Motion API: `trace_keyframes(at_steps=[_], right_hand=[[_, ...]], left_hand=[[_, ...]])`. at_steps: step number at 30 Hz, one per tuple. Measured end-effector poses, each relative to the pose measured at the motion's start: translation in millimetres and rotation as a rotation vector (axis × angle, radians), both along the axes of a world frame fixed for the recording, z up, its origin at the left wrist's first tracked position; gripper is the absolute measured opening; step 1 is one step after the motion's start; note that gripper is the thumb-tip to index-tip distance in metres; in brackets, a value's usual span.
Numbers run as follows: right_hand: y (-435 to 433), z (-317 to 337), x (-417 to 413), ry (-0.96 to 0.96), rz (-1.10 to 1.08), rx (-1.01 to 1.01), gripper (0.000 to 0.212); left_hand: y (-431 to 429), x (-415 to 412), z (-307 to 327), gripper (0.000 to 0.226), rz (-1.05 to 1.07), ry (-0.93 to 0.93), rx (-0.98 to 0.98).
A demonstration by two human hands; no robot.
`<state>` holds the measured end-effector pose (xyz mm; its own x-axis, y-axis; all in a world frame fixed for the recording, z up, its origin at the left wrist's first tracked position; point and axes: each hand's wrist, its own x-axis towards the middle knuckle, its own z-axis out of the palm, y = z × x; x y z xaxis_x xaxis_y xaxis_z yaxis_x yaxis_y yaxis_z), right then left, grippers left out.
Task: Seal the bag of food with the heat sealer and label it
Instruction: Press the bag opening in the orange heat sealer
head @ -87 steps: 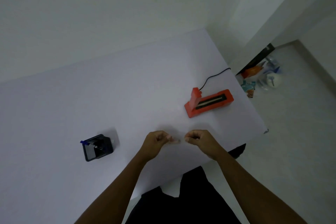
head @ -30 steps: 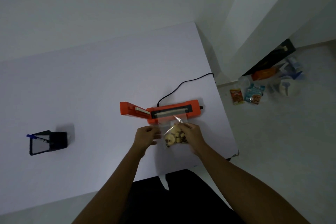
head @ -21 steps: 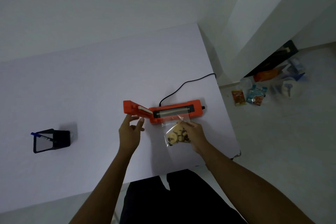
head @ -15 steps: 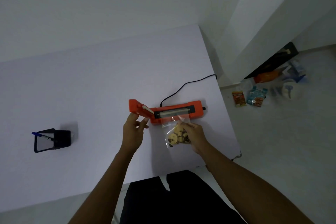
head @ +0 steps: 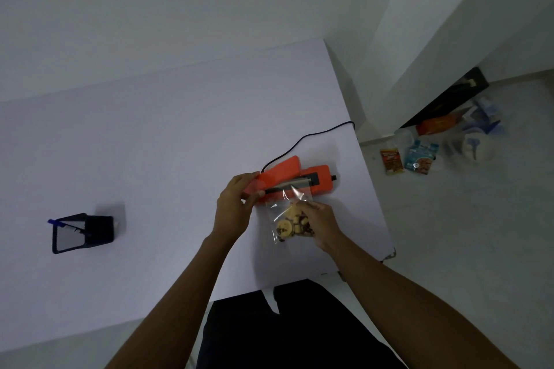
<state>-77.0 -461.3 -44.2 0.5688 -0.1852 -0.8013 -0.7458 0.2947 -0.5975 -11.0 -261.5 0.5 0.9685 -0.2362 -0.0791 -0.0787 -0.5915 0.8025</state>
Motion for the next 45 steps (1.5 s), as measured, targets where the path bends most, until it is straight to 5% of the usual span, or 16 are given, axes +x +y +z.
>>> trace_keyframes(at_steps=[18, 45], right_hand=[[-3, 2, 3, -0.007, -0.016, 0.007, 0.018], [1, -1, 3, 0.037, 0.038, 0.035, 0.044]], left_hand=[[-36, 10, 1, 0.04, -0.01, 0.114, 0.242], [-52, 22, 8, 0.027, -0.095, 0.131, 0.488]])
